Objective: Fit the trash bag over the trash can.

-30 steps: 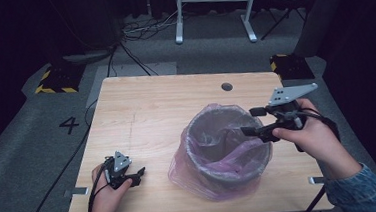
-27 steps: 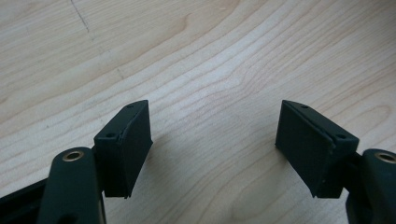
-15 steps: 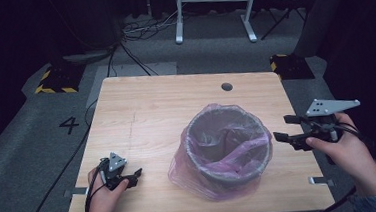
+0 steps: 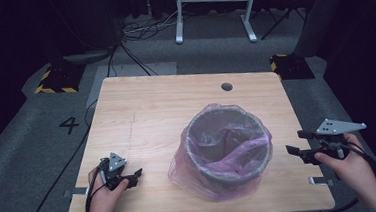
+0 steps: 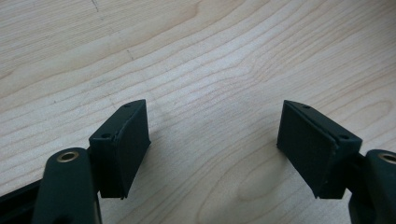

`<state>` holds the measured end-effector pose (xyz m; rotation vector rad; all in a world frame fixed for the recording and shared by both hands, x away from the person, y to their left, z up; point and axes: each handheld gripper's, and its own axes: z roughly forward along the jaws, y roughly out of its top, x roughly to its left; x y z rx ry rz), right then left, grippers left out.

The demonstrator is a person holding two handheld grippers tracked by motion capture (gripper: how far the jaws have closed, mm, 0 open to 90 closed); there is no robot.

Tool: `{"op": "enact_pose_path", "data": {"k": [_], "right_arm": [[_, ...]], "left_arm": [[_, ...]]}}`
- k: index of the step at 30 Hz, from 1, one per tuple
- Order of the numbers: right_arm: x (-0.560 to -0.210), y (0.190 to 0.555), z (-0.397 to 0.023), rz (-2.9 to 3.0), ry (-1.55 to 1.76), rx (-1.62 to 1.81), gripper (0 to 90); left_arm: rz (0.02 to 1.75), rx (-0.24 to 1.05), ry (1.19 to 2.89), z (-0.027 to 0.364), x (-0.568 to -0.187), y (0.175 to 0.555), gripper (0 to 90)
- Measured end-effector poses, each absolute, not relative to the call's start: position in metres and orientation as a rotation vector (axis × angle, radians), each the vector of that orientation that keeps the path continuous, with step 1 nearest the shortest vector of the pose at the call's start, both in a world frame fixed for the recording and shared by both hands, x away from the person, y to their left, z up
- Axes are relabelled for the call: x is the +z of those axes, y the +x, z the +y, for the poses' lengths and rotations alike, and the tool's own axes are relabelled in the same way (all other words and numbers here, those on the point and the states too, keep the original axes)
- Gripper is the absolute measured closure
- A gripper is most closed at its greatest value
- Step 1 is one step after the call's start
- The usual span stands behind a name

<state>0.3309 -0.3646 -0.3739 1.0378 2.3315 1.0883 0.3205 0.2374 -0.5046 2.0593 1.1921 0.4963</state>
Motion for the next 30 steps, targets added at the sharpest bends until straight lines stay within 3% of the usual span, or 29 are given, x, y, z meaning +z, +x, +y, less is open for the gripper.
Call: {"op": "enact_pose_path", "data": {"k": [19, 30], "right_arm": [[-0.478, 0.330, -0.385, 2.302, 1.167, 0.996, 25.8], [-0.503, 0.334, -0.380, 2.262, 1.205, 1.003, 21.4]], "left_arm": [[1.186, 0.491, 2.061, 0.238, -0.505, 0.321, 24.8], [1.158, 0.488, 2.080, 0.241, -0.504, 0.322, 24.6]]}}
